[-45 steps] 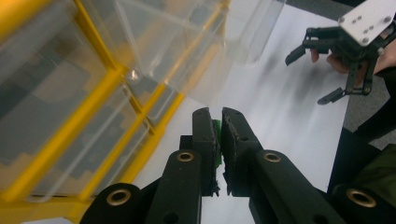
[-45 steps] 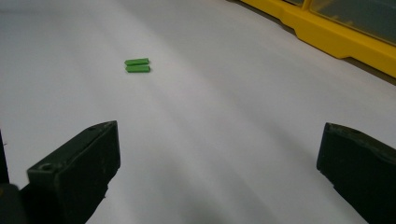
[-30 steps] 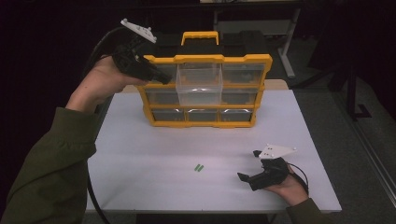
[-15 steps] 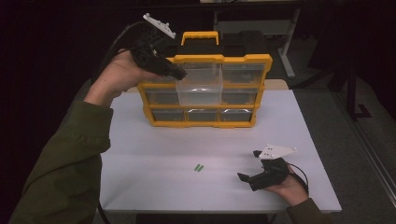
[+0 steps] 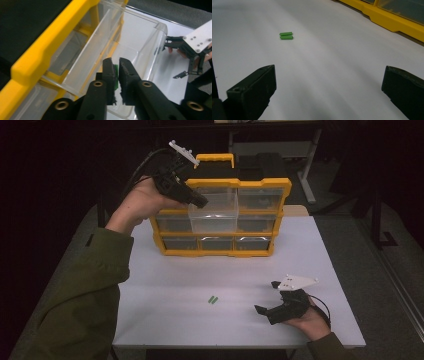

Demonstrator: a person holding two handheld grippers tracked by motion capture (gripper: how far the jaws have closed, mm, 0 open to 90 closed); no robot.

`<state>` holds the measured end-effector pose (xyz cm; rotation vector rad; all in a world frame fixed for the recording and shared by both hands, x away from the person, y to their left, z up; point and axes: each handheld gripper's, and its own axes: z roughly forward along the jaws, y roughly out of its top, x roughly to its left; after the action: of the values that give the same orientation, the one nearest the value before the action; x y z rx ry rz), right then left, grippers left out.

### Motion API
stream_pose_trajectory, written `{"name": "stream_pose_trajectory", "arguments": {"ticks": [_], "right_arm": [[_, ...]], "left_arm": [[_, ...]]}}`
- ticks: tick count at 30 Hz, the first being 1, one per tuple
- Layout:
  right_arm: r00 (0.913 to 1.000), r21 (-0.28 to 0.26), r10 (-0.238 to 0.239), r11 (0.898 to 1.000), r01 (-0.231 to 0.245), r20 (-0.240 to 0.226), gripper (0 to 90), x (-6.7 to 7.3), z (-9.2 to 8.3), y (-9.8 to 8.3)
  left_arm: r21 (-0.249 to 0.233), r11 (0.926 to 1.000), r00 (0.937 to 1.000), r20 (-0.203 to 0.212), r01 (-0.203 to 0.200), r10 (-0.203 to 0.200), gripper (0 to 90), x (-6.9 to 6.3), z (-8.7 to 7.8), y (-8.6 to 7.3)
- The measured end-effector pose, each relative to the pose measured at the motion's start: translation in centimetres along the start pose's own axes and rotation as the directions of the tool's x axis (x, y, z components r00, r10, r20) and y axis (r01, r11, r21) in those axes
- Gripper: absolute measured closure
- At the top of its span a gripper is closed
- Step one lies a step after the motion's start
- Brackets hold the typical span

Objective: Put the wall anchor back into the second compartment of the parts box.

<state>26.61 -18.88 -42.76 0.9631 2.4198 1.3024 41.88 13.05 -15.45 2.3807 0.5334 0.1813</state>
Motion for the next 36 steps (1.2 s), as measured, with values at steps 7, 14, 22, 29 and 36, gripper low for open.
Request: {"name": "stream_pose_trajectory", "arguments": {"ticks": [7, 14, 22, 29, 36], "right_arm": [[1.0, 0.001, -0.001, 1.0, 0.001, 0.0, 0.0, 0.0, 0.0, 0.0], [1.0, 0.001, 0.0, 1.0, 0.0, 0.001, 0.0, 0.0, 0.0, 0.0], [1.0, 0.003, 0.0, 1.0, 0.0, 0.003, 0.0, 0.0, 0.0, 0.0], [1.0, 0.003, 0.0, 1.0, 0.0, 0.002, 0.0, 0.0, 0.1, 0.0], [1.0, 0.003, -0.002, 1.0, 0.002, 0.002, 0.0, 0.0, 0.1, 0.0]], "left_arm": [[-0.032, 0.9995, 0.9999, 0.008, 0.007, -0.007, 75.9, 0.3, -1.2, -0.5], [-0.062, 0.9977, 0.9995, 0.016, 0.028, -0.027, 69.3, 0.5, -2.9, -1.8], [-0.083, 0.9959, 0.9993, 0.011, 0.036, -0.035, 57.8, 0.6, -4.5, -3.8], [-0.075, 0.9959, 0.9987, -0.003, 0.051, -0.051, 45.8, 0.6, -4.4, -5.8], [-0.07, 0.996, 0.9984, -0.011, 0.055, -0.056, 35.7, 0.4, -3.5, -7.7]]}}
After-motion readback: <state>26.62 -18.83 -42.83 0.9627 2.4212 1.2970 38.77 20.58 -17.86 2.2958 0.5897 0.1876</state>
